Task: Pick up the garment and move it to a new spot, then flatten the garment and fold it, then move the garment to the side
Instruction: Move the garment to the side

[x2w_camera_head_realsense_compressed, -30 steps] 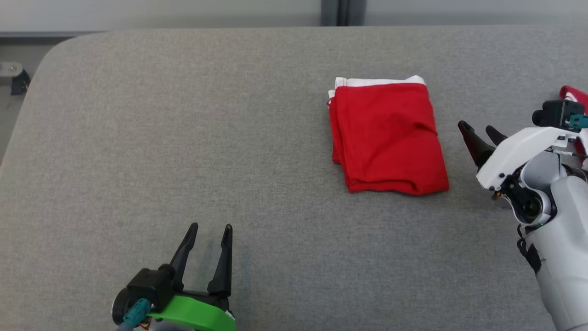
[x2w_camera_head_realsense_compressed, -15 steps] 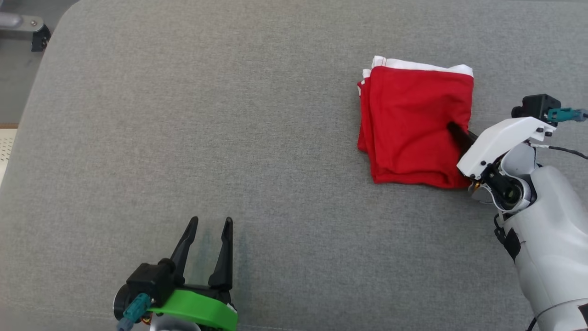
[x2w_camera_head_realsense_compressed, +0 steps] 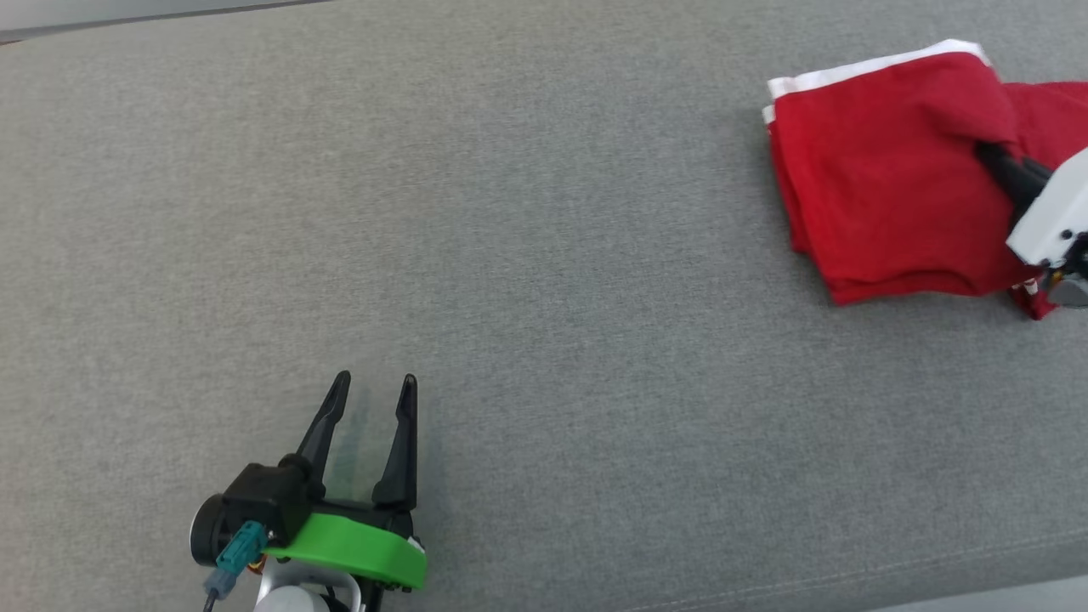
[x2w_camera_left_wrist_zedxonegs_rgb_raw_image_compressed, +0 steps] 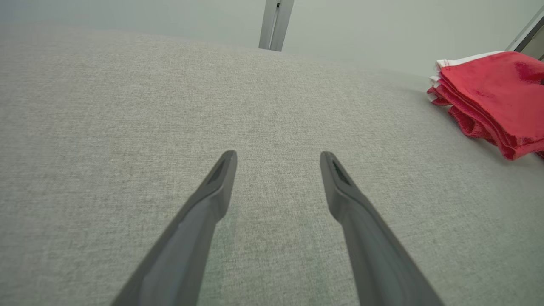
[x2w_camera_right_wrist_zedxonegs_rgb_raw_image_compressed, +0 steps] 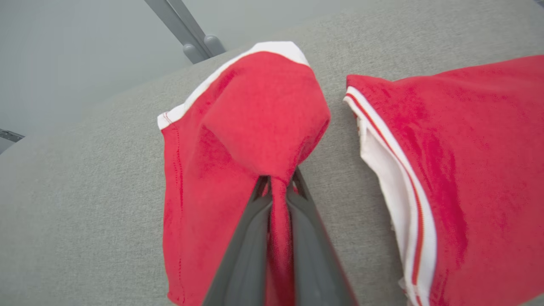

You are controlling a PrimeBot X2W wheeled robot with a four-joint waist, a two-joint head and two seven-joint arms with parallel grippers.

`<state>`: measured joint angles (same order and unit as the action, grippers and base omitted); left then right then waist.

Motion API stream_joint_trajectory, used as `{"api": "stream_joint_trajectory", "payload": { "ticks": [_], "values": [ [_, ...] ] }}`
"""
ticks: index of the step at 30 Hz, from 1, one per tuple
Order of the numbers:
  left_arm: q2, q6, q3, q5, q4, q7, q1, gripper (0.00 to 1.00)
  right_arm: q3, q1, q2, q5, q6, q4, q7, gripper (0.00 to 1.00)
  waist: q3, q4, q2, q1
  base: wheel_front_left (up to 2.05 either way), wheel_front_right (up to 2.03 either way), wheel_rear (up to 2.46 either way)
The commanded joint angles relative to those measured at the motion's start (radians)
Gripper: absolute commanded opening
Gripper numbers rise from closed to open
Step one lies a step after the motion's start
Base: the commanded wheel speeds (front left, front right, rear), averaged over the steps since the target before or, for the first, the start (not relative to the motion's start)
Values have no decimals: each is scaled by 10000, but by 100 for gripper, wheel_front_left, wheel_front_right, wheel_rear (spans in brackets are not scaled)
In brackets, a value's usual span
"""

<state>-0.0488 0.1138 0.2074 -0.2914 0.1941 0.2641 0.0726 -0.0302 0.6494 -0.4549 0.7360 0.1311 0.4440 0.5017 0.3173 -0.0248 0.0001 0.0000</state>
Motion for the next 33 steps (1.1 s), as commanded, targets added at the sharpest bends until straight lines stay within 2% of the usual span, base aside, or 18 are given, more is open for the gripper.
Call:
{"api": "stream_joint_trajectory", "payload": {
  "ticks": [1, 6, 13, 14, 15, 18, 22, 26, 33],
  "values": [
    [-35, 25, -29, 108, -33, -2, 183, 100, 208, -67, -236, -78, -9, -176, 193, 0, 426, -753, -1, 0, 0, 0, 0],
    [-38, 99, -46, 329, -4, -2, 383, 100, 1108, 442, -781, -786, -5, -207, 680, 0, 929, -768, -1, 0, 0, 0, 0],
    [-40, 142, -60, 430, 3, -2, 676, 100, 2126, 1192, -1219, -3102, -9, 947, 336, 0, 1491, -269, -1, 0, 0, 0, 0],
    [-40, 146, -88, 414, -14, -2, 674, 100, 2246, 1236, -1254, -3403, -10, 1077, 189, 34, 1515, -221, -1, 0, 0, 0, 0],
    [-38, 149, -132, 392, -25, -2, 636, 100, 2379, 1258, -1228, -3766, -10, 1278, 55, 100, 1517, -187, -1, 0, 0, 0, 0],
    [-38, 158, -222, 375, 1, -2, 437, 100, 2542, 1104, -1145, -4778, -9, 1567, -413, 100, 1393, -152, -1, 0, 0, 0, 0],
    [-38, 161, -315, 308, 29, -2, 221, 100, 2626, 690, -1057, -5825, -13, 1471, -1597, 100, 945, -147, -1, 0, 0, 0, 0],
    [-40, 41, -374, 108, -58, -2, -4, 100, 2777, 45, -611, -5716, -12, 849, -2731, 100, 324, -99, -1, 0, 0, 0, 0],
    [-38, -222, -590, -85, -80, -2, -549, 100, 2207, -1645, -109, -5441, -12, -945, -4179, 100, -857, 26, -1, 0, 0, 0, 0]
  ]
}}
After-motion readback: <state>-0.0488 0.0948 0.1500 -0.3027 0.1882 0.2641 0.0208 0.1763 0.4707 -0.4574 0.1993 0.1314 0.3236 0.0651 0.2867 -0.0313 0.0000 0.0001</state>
